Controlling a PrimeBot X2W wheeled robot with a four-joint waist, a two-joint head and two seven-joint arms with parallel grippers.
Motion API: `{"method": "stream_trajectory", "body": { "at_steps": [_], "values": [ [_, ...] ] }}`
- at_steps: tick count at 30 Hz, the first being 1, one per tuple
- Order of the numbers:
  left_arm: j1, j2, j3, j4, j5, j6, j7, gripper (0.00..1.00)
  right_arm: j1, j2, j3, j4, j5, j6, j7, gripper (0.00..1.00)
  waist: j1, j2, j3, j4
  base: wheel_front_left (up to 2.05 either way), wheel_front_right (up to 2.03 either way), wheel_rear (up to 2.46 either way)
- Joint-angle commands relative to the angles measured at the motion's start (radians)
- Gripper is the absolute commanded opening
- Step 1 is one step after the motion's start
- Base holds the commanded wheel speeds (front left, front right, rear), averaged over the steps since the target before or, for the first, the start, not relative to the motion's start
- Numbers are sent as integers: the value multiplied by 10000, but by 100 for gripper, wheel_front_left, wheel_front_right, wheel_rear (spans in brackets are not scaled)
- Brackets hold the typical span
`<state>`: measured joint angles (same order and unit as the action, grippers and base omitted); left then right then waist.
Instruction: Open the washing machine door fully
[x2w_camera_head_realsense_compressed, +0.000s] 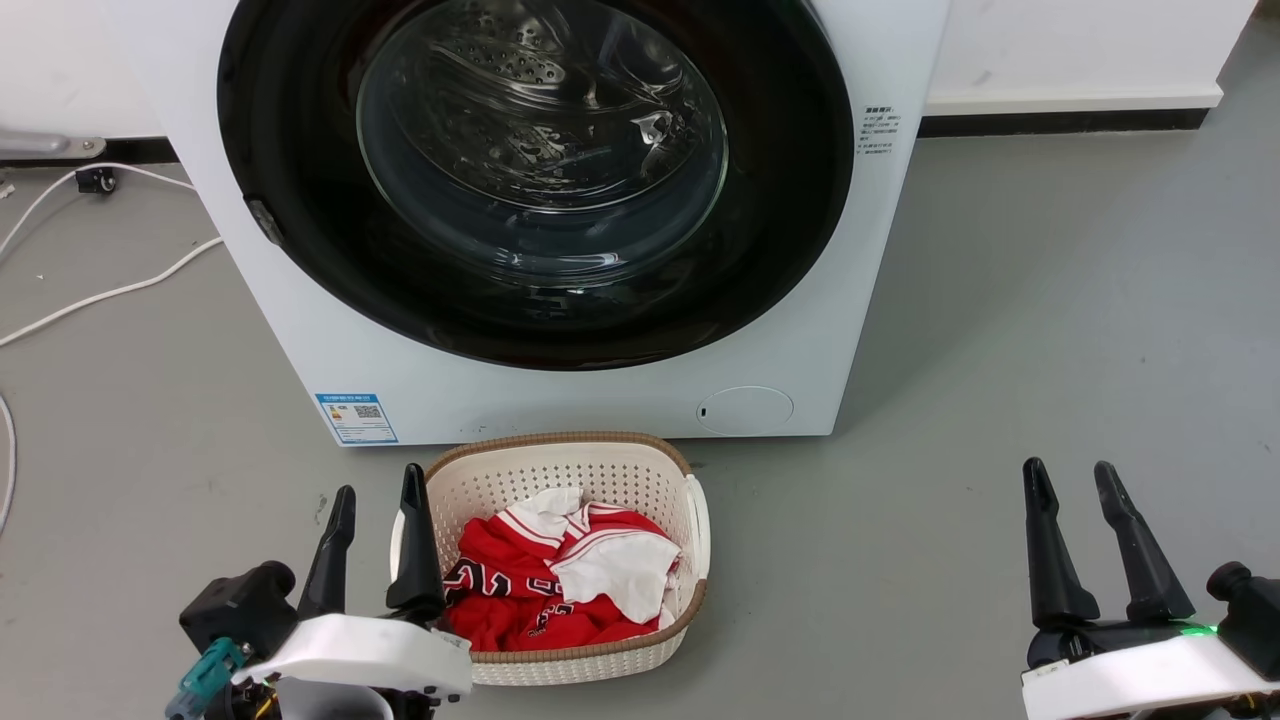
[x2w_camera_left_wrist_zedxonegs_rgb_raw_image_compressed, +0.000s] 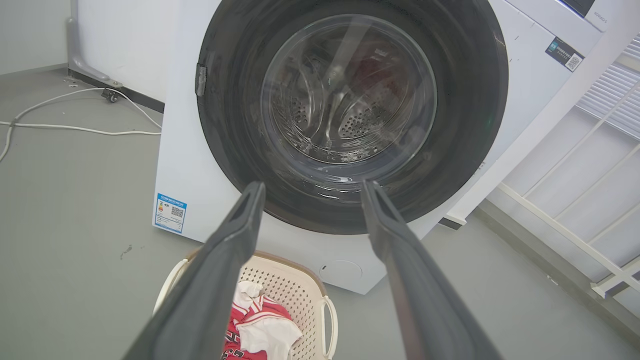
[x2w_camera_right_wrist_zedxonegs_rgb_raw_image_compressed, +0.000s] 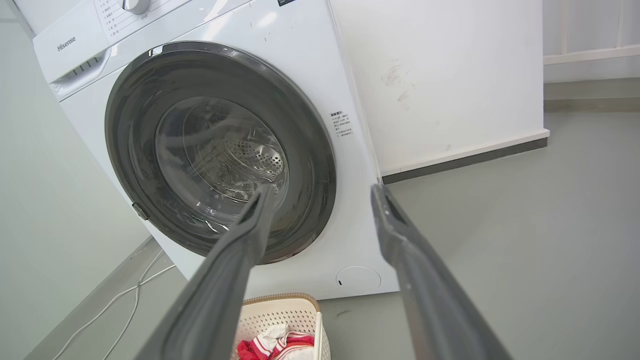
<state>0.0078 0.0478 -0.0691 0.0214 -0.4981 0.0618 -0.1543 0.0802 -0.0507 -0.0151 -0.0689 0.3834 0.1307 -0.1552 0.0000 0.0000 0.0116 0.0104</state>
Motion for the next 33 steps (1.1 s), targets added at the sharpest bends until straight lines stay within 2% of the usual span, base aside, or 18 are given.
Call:
{"method": "stream_trajectory", "body": {
  "at_steps": [1,33],
  "values": [
    [0,27,-47,-144,248,37,-110,100,24,-8,-13,-160,-256,0,-96,100,0,0,-1,3,0,0,0],
    [407,31,-432,189,2882,436,-801,100,525,3,-6,-170,-2877,-1,-792,100,0,0,-91,44,0,0,0]
  ]
}}
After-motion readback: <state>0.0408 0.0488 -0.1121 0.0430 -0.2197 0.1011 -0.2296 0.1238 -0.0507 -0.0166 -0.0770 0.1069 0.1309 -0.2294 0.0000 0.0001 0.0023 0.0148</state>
